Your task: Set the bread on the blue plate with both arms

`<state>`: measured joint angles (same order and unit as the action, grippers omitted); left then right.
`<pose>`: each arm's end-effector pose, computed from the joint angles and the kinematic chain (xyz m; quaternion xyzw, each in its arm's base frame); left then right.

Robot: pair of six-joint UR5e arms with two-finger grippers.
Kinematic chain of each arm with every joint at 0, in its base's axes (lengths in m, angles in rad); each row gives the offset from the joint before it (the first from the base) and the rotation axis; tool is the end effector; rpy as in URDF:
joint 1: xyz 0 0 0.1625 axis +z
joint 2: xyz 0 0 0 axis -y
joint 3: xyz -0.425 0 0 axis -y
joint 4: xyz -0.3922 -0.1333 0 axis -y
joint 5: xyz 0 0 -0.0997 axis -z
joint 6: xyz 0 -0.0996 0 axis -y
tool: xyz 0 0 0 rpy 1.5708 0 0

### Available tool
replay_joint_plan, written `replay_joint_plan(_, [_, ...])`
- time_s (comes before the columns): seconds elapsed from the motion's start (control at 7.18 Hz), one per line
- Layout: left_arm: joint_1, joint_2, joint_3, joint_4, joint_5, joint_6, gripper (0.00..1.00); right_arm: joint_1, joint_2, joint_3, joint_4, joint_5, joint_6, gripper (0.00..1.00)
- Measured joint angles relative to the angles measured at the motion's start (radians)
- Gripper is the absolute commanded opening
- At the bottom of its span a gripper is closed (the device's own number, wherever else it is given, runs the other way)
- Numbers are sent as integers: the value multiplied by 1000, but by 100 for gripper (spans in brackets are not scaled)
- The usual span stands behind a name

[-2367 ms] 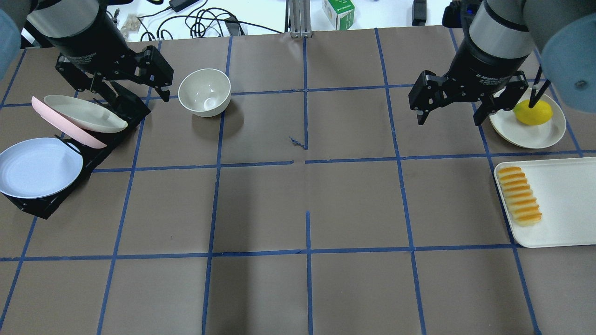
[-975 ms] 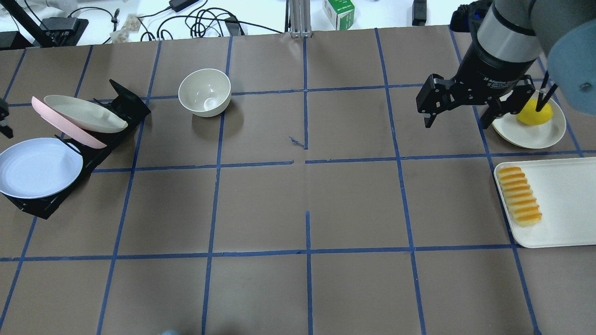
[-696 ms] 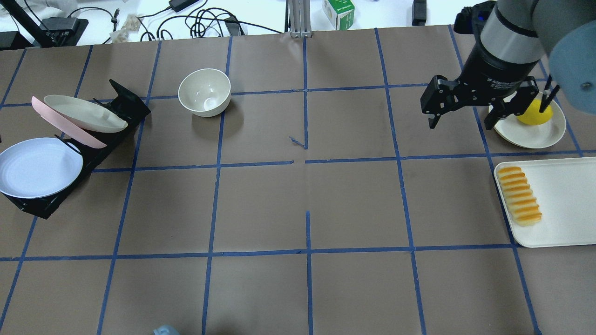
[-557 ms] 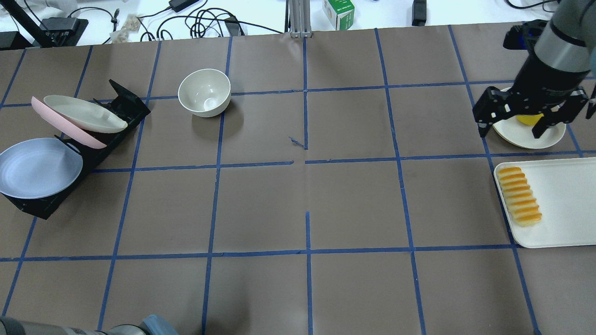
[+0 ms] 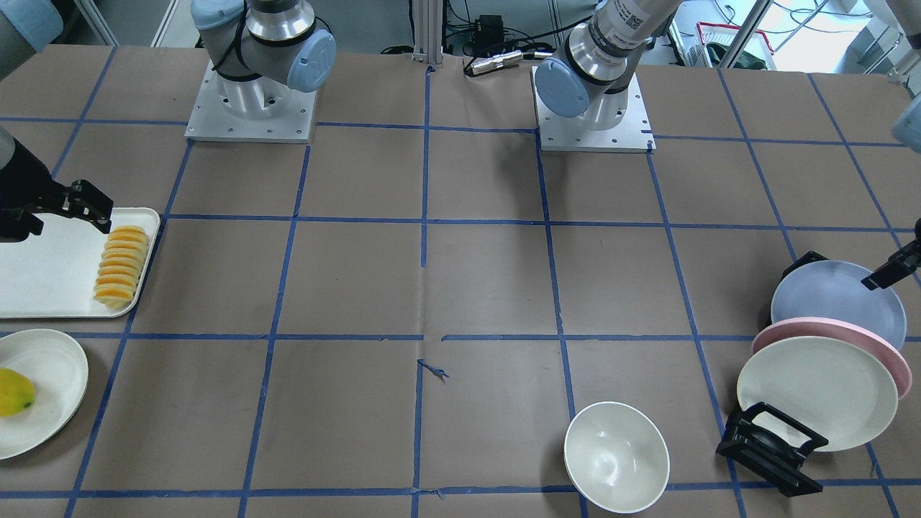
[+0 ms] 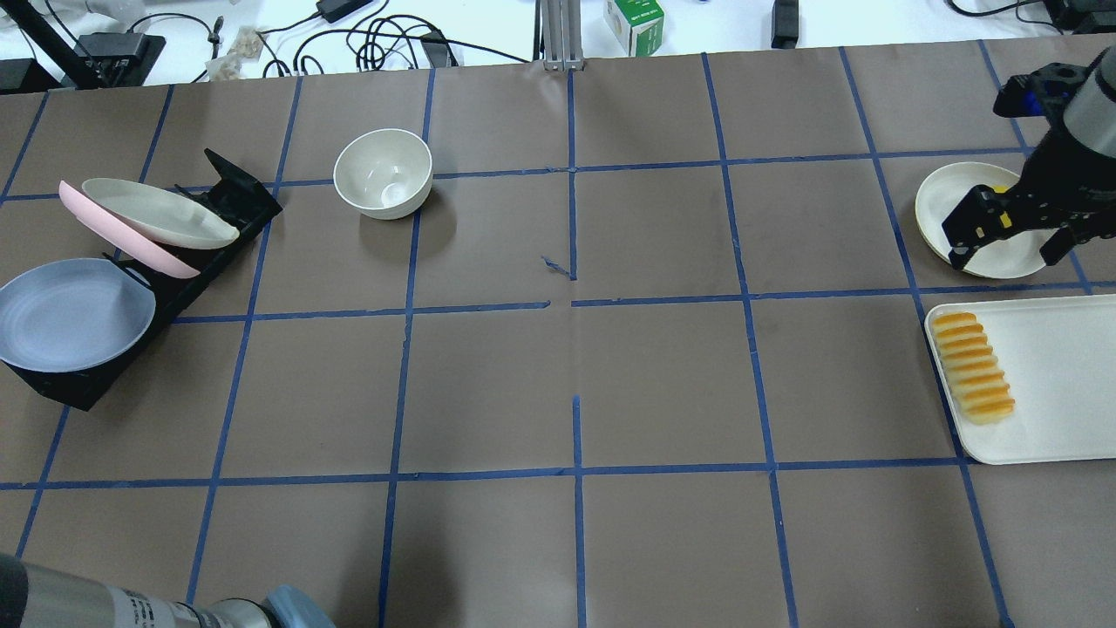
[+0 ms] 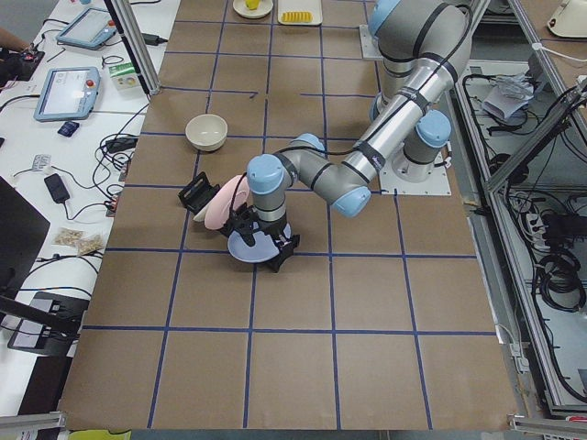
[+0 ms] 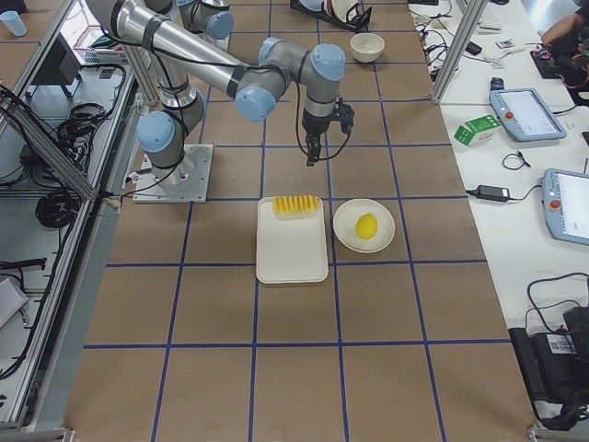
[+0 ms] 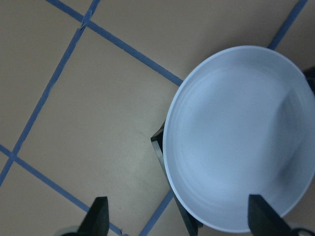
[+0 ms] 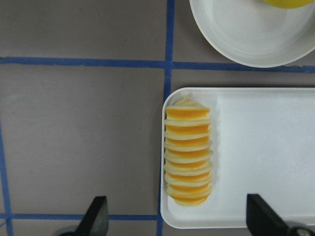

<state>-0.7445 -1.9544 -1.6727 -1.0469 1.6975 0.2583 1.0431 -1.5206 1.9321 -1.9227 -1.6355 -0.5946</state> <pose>0.3663 -0.5017 0.2787 -0.2807 0.9575 0.0163 0.0641 -0.1293 -0.4737 0.3249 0.0344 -0.9984 -0.0424 0.0115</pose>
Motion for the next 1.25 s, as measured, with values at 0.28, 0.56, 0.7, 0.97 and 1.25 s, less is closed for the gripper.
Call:
replay_joint_plan(0.28, [1, -38, 5, 28, 3, 3, 45, -58, 58, 75, -125, -4, -57, 100])
replay_joint_plan(0.56, [1, -45, 7, 25, 5, 12, 27, -67, 125, 91, -162, 1, -54, 100])
replay_joint_plan(0.7, [1, -45, 8, 23, 5, 14, 11, -67, 163, 88, -166, 4, -45, 100])
replay_joint_plan(0.97, [0, -45, 8, 24, 5, 16, 0, -65, 208, 84, -164, 6, 3, 100])
replay_joint_plan(1.25, [-1, -45, 12, 30, 4, 19, 0, -62, 231, 84, -162, 7, 31, 60])
